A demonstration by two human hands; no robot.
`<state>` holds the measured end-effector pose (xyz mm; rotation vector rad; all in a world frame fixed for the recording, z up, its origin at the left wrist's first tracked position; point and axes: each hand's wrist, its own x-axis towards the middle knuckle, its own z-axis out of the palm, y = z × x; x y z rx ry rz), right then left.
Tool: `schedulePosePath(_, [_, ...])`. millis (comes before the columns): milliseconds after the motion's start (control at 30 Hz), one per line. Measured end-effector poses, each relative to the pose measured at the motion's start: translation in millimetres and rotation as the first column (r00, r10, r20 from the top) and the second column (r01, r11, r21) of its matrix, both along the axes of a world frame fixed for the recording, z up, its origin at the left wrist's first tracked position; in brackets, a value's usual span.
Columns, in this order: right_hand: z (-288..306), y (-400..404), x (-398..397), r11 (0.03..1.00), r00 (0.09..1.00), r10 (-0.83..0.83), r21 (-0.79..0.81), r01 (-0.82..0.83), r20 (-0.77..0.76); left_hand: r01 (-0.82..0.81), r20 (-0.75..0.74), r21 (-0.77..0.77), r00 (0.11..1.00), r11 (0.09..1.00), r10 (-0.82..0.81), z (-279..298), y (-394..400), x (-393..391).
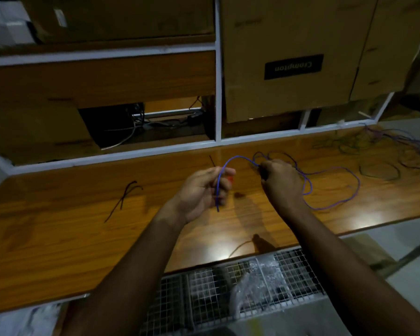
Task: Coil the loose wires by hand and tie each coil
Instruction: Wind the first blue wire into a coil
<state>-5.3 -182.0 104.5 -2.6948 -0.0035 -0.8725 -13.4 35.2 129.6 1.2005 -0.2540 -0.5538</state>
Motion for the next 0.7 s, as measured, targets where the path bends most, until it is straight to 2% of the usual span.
schedulePosePath(67, [2, -1, -2, 0.989, 0.999, 0.002, 0.145, -0.009, 0.046, -0.022, 0.03, -0.082, 0.999, 0.996, 0.025, 5, 5, 6])
schedulePosePath(100, [3, -2, -4, 0.978, 1.0, -0.017, 0.209, 0.013, 0.021, -0.029, 0.025, -0.138, 0.999, 0.99, 0.033, 10, 6, 8])
schedulePosePath(167, [5, -6, -7, 0.969, 0.99, -0.034, 0.24, 0.066, -0.137, -0.087, 0.042, -0.203, 0.994, 0.975, 0.097, 22, 9, 17])
schedulePosePath(200, [4, -9, -10, 0.958, 0.973, 0.024, 0.283, 0.044, -0.232, -0.127, 0.064, -0.208, 0.988, 0.97, 0.143, 28, 9, 21])
schedulePosePath(233, [1, -13, -13, 0.914, 0.94, 0.148, 0.405, -0.012, -0.306, -0.169, 0.076, -0.212, 0.979, 0.962, 0.188, 34, 9, 26])
schedulePosePath(267, [-2, -19, -16, 0.801, 0.883, 0.33, 0.594, -0.076, -0.333, -0.209, 0.066, -0.227, 0.971, 0.951, 0.229, 39, 7, 31])
schedulePosePath(300, [-7, -23, -21, 0.609, 0.807, 0.515, 0.785, -0.108, -0.289, -0.25, 0.032, -0.253, 0.963, 0.934, 0.267, 43, 6, 36])
schedulePosePath(333, [-15, -27, -25, 0.414, 0.744, 0.633, 0.905, -0.095, -0.212, -0.29, -0.02, -0.289, 0.955, 0.912, 0.297, 47, 3, 41])
schedulePosePath(367, [-26, -30, -28, 0.307, 0.705, 0.691, 0.948, -0.081, -0.163, -0.322, -0.073, -0.325, 0.946, 0.889, 0.316, 49, 0, 45])
schedulePosePath(400, [-36, -31, -31, 0.318, 0.686, 0.705, 0.944, -0.082, -0.178, -0.344, -0.113, -0.355, 0.939, 0.869, 0.326, 50, -3, 48])
schedulePosePath(533, [-58, -20, -45, 0.645, 0.721, 0.566, 0.76, -0.084, -0.401, -0.36, -0.155, -0.402, 0.933, 0.842, 0.325, 55, -21, 54])
schedulePosePath(633, [-41, 0, -59, 0.777, 0.79, 0.37, 0.629, 0.026, -0.489, -0.331, -0.139, -0.395, 0.944, 0.857, 0.3, 59, -36, 55])
schedulePosePath(700, [-16, 19, -72, 0.902, 0.763, 0.26, 0.432, 0.028, -0.592, -0.302, -0.099, -0.367, 0.953, 0.88, 0.286, 61, -45, 53])
